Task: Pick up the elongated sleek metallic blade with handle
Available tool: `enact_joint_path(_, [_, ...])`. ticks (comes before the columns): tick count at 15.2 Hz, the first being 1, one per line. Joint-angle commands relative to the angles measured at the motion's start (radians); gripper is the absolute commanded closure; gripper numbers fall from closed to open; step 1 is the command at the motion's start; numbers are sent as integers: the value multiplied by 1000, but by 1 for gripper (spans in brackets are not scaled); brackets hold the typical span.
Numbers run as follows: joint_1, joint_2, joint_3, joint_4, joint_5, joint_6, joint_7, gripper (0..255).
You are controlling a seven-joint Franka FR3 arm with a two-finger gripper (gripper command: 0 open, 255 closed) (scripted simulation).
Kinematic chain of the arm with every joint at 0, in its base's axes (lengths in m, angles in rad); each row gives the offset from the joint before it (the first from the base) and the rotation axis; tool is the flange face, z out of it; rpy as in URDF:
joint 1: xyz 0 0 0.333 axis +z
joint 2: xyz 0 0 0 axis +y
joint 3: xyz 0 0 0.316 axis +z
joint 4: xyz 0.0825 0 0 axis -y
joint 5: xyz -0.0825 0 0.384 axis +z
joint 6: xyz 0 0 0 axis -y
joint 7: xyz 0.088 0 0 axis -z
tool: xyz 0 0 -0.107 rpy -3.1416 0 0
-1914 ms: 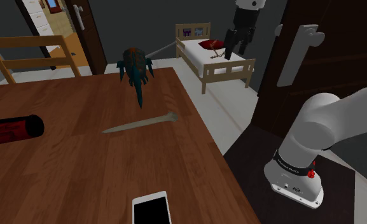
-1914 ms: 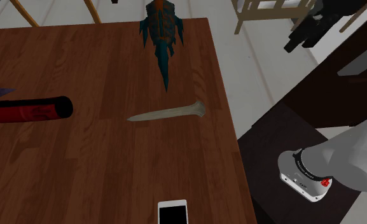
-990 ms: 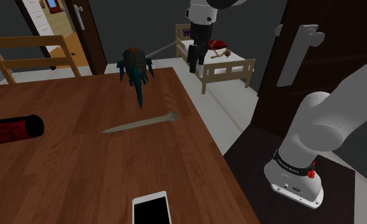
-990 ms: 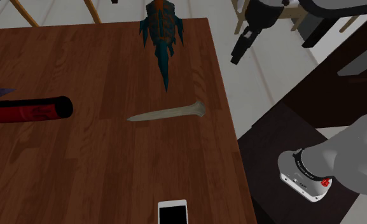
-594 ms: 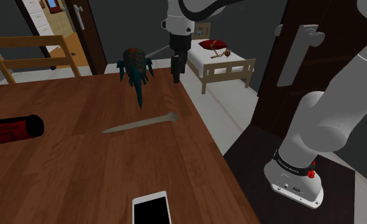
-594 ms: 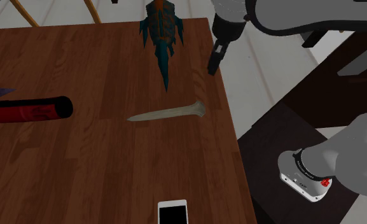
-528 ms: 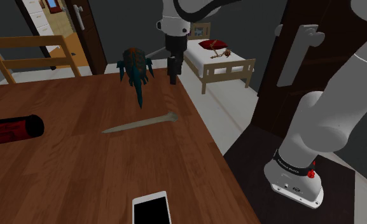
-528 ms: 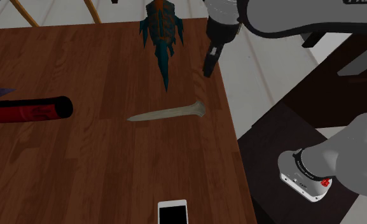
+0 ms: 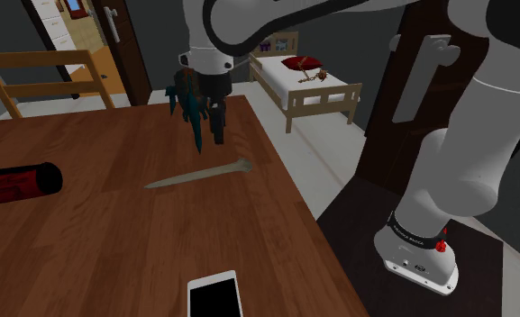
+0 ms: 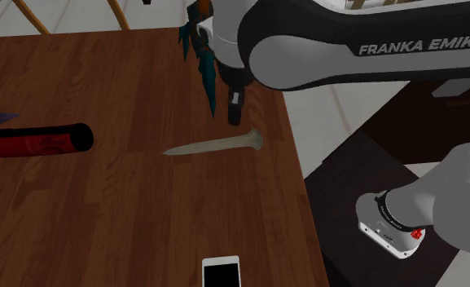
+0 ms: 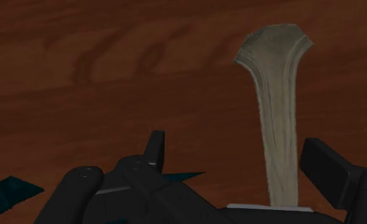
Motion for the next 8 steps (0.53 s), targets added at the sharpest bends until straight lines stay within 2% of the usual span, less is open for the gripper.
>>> enact_joint_path(1, [22,40,22,30,-5,1,-26,0])
enact_joint_path(6, [78,147,76,112,-28,2,-85,0])
enact_joint_path(8, [80,152,78,104,-29,14,-87,0])
